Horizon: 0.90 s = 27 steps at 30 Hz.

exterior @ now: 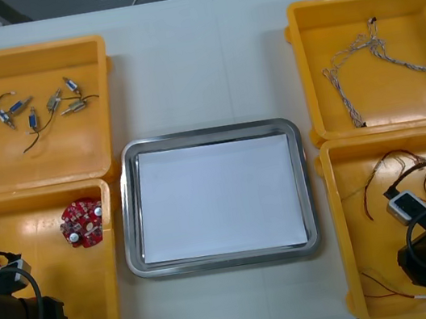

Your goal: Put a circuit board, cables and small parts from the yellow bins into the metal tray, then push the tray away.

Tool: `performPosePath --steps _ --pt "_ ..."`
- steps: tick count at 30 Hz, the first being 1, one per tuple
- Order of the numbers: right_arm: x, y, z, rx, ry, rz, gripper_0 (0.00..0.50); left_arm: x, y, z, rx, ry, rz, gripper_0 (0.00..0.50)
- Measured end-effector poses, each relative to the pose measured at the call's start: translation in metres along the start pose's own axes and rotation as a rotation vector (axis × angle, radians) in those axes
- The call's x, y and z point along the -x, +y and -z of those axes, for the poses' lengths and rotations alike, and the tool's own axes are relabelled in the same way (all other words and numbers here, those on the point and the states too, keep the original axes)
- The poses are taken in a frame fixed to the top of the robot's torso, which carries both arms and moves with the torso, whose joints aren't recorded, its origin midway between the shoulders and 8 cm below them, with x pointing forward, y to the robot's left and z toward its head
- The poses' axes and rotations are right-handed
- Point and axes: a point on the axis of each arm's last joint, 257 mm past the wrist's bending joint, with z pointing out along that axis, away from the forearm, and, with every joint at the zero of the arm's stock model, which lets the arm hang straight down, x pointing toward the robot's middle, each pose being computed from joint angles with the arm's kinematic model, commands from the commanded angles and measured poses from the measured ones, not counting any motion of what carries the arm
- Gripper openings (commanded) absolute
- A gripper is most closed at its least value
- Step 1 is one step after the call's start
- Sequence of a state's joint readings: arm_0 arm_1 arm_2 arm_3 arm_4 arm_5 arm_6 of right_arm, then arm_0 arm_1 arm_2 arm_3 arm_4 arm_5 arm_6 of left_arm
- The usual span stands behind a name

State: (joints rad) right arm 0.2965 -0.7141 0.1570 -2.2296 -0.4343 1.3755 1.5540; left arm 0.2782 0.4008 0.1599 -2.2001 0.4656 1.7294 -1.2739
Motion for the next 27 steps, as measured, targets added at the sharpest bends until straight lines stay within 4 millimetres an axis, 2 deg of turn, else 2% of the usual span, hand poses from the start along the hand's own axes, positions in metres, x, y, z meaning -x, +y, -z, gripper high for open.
performPosePath --steps 4,12,13,14,15,16,17,18,27 --pt "0.016 -0.007 0.005 -0.014 -0.008 0.009 0.000 -0.001 0.001 -0.001 0.001 0.003 0.002 0.500" --pt "0.034 -0.016 0.022 0.014 0.015 -0.011 0.000 -0.001 0.000 -0.001 0.000 0.005 0.003 0.500" --pt "0.035 -0.017 0.025 0.023 0.017 -0.017 0.017 -0.001 0.000 -0.002 -0.001 0.005 0.004 0.500" --pt "0.038 -0.018 0.027 0.029 0.013 -0.023 0.062 -0.002 -0.001 -0.002 -0.002 0.005 0.005 0.500" --pt "0.040 -0.019 0.028 0.032 0.009 -0.027 0.191 -0.002 -0.001 -0.002 -0.004 0.006 0.006 0.500" --pt "0.042 -0.020 0.030 0.033 0.004 -0.031 0.268 -0.002 -0.002 -0.002 -0.006 0.006 0.006 0.500" --pt "0.043 -0.021 0.030 0.031 0.000 -0.034 0.427 -0.002 -0.002 -0.002 -0.007 0.006 0.007 0.500" --pt "0.044 -0.022 0.031 0.030 -0.001 -0.035 0.500 -0.002 -0.003 -0.002 -0.008 0.006 0.008 0.500" --pt "0.043 -0.022 0.031 0.031 -0.001 -0.034 0.500 -0.003 -0.004 -0.004 -0.009 0.006 0.016 0.500"
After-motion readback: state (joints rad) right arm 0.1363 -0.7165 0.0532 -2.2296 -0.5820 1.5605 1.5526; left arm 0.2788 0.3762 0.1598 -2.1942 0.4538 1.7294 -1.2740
